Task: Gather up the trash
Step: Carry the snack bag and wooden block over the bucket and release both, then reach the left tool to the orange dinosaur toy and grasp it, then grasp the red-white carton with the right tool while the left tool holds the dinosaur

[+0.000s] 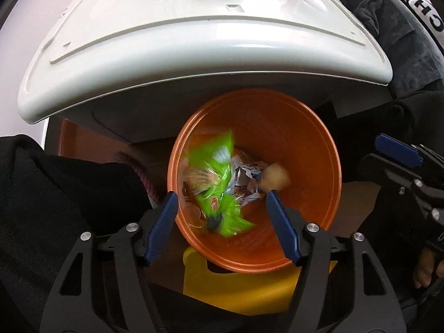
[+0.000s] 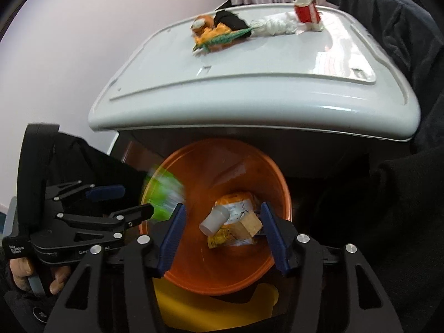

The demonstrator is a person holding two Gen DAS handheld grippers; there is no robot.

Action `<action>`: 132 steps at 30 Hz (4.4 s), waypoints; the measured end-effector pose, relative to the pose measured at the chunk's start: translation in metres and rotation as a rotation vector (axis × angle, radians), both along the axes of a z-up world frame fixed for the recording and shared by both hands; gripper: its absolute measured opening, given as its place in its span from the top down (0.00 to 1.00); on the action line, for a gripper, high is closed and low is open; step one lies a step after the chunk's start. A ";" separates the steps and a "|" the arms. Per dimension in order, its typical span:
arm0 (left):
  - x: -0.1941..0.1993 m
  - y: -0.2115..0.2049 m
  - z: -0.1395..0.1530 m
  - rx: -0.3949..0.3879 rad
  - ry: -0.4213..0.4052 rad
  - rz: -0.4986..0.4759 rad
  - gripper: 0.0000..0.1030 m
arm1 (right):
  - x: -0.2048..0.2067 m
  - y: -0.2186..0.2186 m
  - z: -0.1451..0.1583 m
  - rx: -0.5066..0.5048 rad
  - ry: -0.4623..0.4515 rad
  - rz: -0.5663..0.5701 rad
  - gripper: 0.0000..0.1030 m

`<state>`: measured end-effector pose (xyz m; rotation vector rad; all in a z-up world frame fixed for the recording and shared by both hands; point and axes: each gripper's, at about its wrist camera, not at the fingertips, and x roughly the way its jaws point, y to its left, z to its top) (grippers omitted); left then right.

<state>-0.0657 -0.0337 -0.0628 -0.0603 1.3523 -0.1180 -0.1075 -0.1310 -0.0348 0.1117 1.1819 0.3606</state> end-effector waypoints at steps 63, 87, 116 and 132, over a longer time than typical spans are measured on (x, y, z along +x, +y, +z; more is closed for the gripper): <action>0.206 0.008 0.023 -0.084 -0.330 -0.264 0.40 | 0.061 -0.036 0.011 0.133 -0.136 -0.199 0.21; 0.141 0.051 0.070 -0.026 -0.468 0.043 0.40 | 0.238 -0.048 0.057 -0.139 -0.288 -0.261 0.21; 0.129 0.049 0.072 -0.033 -0.518 0.036 0.40 | 0.279 -0.036 0.039 -0.235 -0.379 -0.292 0.65; 0.066 0.027 0.096 -0.034 -0.450 0.024 0.40 | 0.122 -0.006 0.088 -0.126 -0.373 -0.082 0.64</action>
